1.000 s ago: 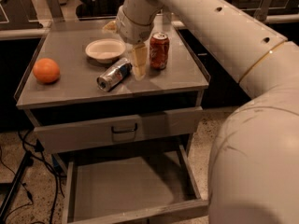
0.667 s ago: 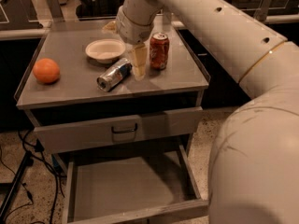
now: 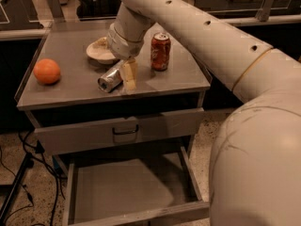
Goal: Place redbull can into middle drawer
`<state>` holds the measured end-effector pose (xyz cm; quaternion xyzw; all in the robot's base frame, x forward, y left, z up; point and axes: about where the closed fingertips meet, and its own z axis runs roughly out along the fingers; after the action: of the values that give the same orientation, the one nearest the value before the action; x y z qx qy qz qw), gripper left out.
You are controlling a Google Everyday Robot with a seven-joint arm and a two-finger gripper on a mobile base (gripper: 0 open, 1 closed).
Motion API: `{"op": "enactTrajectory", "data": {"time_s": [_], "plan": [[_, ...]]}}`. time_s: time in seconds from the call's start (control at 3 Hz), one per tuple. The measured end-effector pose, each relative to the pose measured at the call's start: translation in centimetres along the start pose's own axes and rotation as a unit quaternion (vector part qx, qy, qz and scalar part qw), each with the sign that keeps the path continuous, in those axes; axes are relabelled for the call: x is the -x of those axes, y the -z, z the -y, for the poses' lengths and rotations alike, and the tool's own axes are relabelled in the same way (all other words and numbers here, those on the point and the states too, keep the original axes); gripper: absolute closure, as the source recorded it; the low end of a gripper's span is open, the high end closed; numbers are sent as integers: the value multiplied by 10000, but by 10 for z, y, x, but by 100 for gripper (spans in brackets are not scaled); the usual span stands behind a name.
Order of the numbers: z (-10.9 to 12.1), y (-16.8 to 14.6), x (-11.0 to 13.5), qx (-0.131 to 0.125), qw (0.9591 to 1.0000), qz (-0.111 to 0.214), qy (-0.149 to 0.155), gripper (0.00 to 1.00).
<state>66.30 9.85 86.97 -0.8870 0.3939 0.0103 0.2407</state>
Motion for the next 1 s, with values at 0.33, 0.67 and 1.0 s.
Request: {"op": "enactTrajectory", "data": {"time_s": [0.33, 0.67, 1.0], "plan": [[-4, -4, -7, 26, 10000, 45, -4, 0], [-24, -24, -24, 167, 9998, 100, -38, 0], [-24, -24, -24, 167, 9998, 100, -38, 0]]}}
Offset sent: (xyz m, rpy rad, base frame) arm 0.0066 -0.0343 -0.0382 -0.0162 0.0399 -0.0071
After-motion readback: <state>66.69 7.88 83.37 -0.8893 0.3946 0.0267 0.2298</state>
